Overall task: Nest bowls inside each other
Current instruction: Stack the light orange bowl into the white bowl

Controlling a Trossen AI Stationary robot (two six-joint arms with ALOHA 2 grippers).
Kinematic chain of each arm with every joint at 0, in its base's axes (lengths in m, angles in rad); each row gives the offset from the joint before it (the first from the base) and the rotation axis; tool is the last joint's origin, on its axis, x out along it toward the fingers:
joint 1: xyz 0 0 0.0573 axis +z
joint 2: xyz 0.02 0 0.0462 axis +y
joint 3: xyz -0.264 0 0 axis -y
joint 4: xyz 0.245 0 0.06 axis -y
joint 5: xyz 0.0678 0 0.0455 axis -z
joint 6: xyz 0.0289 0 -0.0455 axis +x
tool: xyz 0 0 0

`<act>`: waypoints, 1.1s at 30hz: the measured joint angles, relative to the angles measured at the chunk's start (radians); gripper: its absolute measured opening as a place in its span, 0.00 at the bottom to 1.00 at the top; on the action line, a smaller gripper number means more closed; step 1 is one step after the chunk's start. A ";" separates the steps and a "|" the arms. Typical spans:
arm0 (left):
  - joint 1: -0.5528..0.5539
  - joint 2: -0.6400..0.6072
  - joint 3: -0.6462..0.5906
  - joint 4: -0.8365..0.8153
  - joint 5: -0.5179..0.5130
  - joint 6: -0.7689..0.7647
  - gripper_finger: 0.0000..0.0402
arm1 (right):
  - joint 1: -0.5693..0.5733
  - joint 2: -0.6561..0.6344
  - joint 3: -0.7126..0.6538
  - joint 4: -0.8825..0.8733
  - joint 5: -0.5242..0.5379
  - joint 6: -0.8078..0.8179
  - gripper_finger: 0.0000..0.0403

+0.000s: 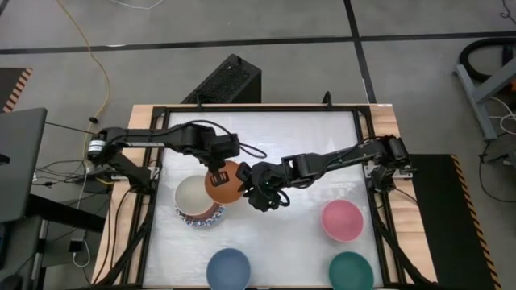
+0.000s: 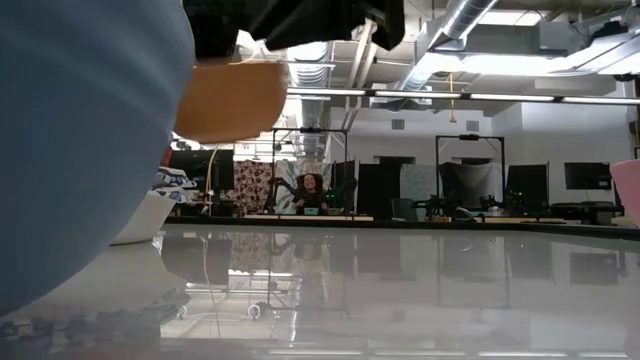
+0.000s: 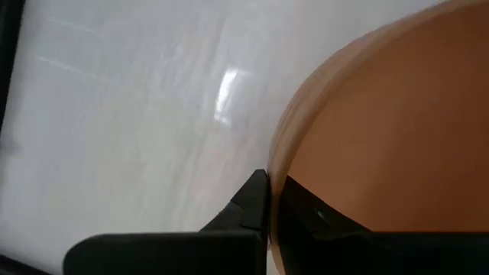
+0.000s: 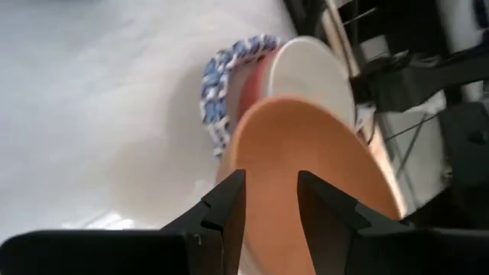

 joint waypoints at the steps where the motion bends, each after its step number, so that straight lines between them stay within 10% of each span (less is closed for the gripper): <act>1: 0.000 0.010 0.000 -0.004 0.009 0.014 0.00 | -0.004 0.000 0.000 -0.014 0.000 0.000 0.35; 23: -0.001 0.033 0.158 -0.034 0.017 0.218 0.00 | 0.008 0.000 0.001 -0.103 0.050 -0.114 0.34; 33: -0.001 0.033 0.158 -0.010 0.028 0.324 0.00 | 0.008 -0.001 0.001 -0.135 0.072 -0.108 0.13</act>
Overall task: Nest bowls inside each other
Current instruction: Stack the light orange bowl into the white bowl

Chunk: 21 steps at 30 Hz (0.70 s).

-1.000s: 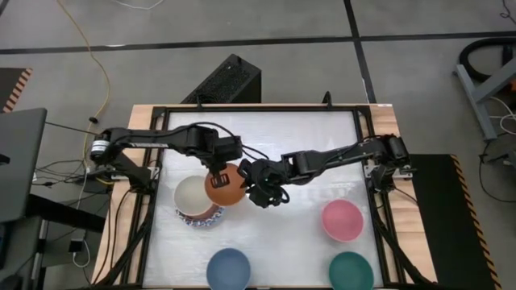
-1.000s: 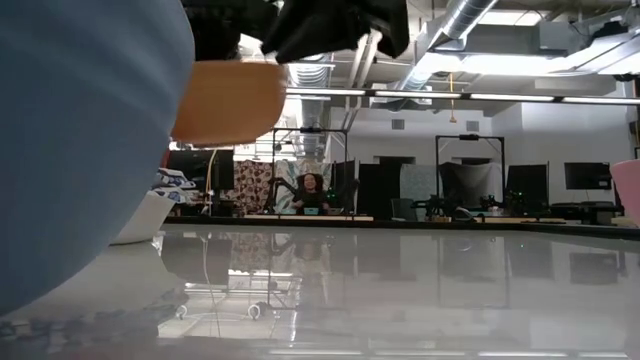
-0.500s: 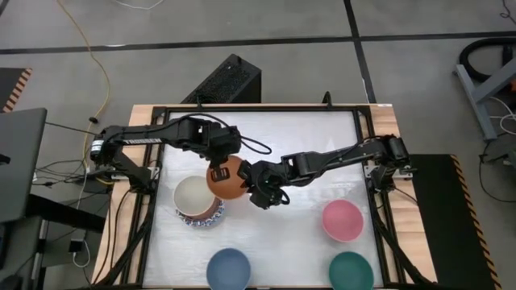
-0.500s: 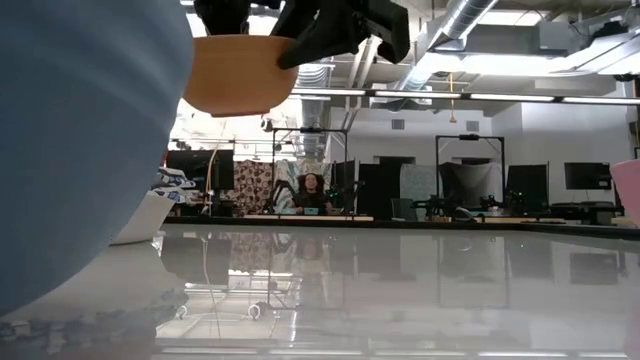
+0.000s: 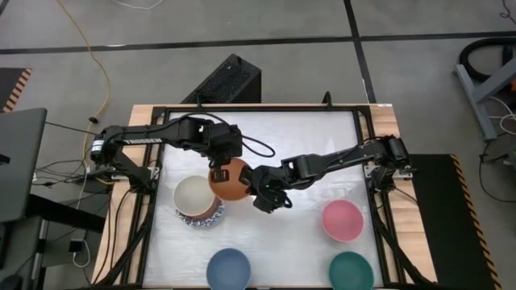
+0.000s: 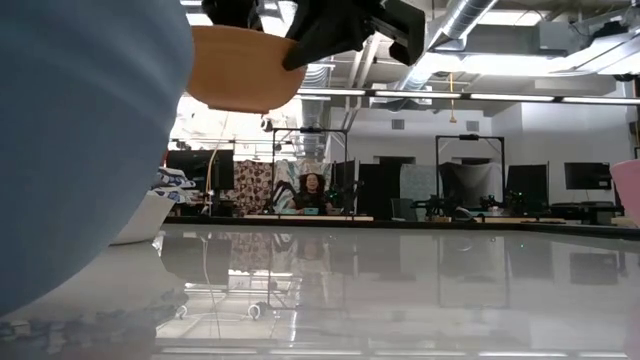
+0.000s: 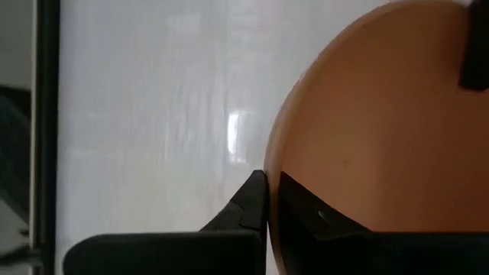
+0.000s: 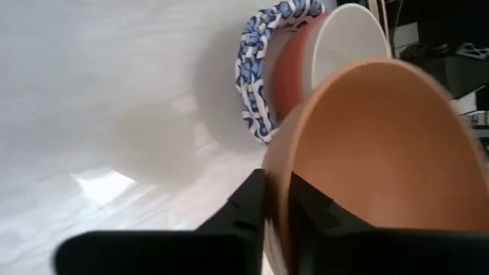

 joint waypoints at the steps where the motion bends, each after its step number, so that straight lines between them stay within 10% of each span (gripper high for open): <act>1: 0.000 0.000 0.000 0.002 0.001 0.013 0.00 | 0.000 0.000 0.000 -0.003 0.000 0.002 0.10; 10: -0.006 -0.003 0.000 0.050 0.030 0.107 0.04 | 0.019 0.001 -0.002 -0.009 0.007 0.086 0.04; 21: -0.053 -0.059 0.031 -0.007 -0.039 0.135 0.39 | 0.032 0.001 -0.001 -0.028 0.026 0.153 0.04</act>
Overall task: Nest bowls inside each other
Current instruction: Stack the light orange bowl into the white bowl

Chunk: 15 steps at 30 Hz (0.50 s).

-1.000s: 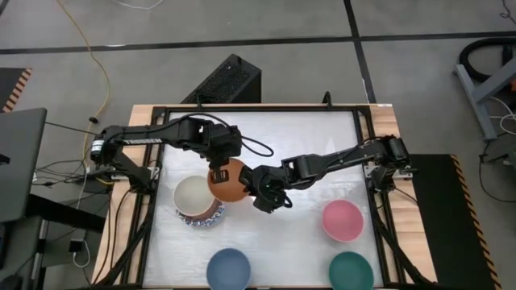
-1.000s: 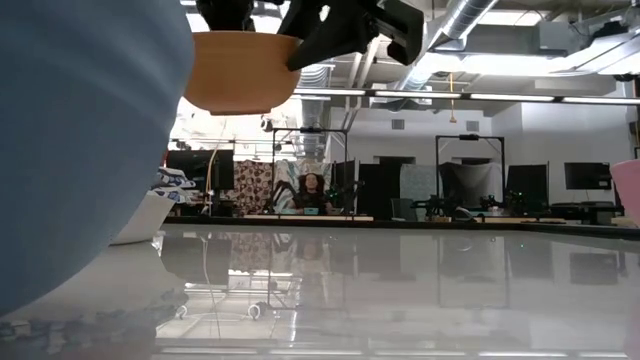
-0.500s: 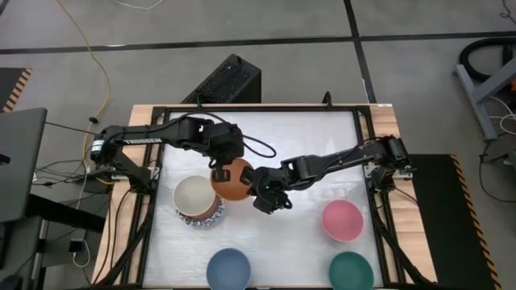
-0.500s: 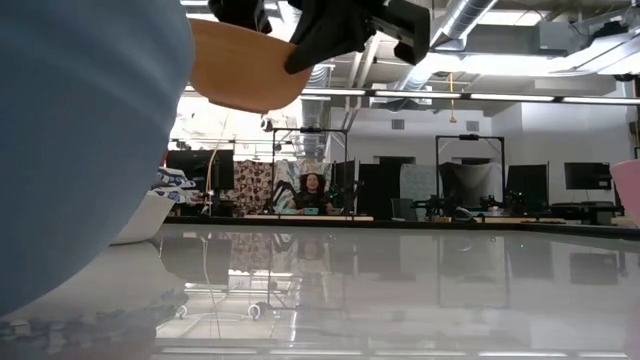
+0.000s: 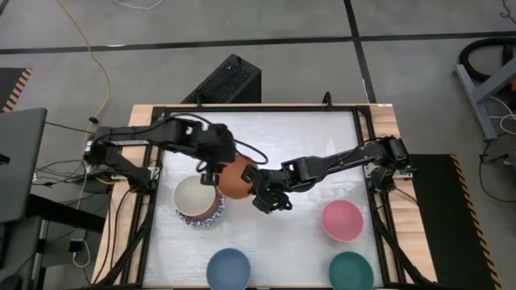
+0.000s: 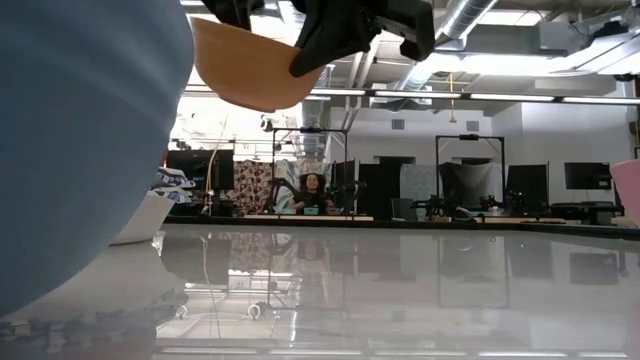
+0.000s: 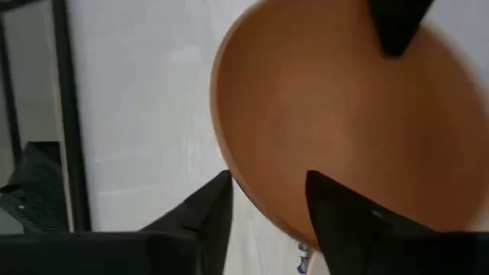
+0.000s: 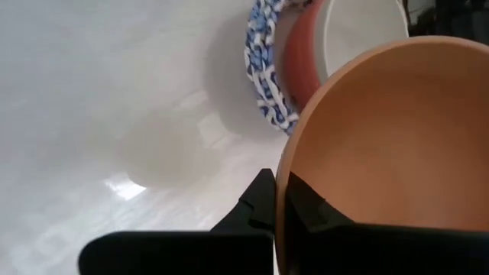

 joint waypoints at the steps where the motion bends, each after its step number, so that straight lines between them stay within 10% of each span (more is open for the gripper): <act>1: 0.000 -0.011 0.012 -0.013 -0.002 -0.013 0.41 | 0.000 0.000 0.000 -0.001 0.000 0.008 0.04; 15: -0.012 -0.329 0.059 -0.043 -0.239 -0.160 0.45 | -0.044 0.015 0.002 0.323 -0.052 0.075 0.04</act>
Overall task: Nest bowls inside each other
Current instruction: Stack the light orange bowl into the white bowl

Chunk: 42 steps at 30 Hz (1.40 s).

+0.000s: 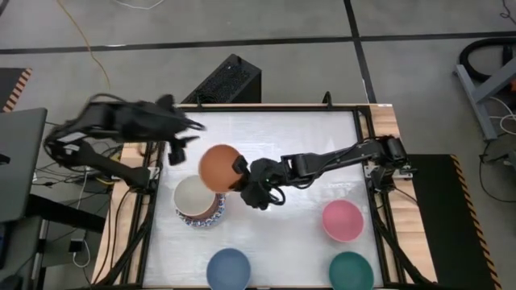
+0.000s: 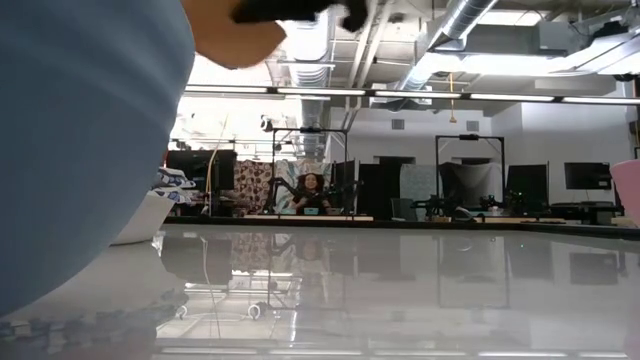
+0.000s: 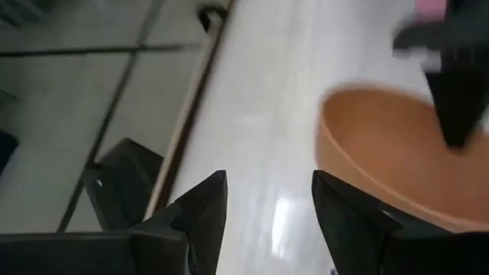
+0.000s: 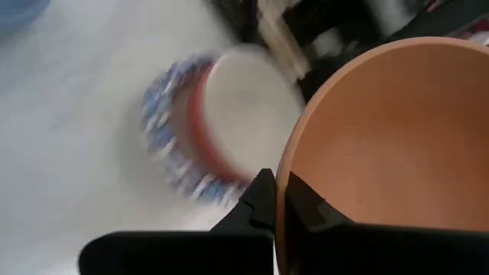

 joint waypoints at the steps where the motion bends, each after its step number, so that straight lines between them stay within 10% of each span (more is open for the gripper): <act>1: -0.004 -0.030 0.001 0.009 -0.018 -0.014 0.45 | -0.005 0.003 0.000 0.028 -0.024 -0.007 0.04; 11: -0.038 -0.211 -0.003 0.050 -0.117 -0.104 0.45 | -0.035 0.236 0.207 0.049 -0.186 -0.062 0.04; 26: -0.038 -0.228 -0.005 0.033 -0.113 -0.102 0.45 | -0.057 0.554 0.735 -0.375 -0.407 -0.039 0.04; 42: -0.038 -0.223 -0.005 0.016 -0.111 -0.094 0.45 | -0.098 0.561 0.752 -0.383 -0.562 0.005 0.04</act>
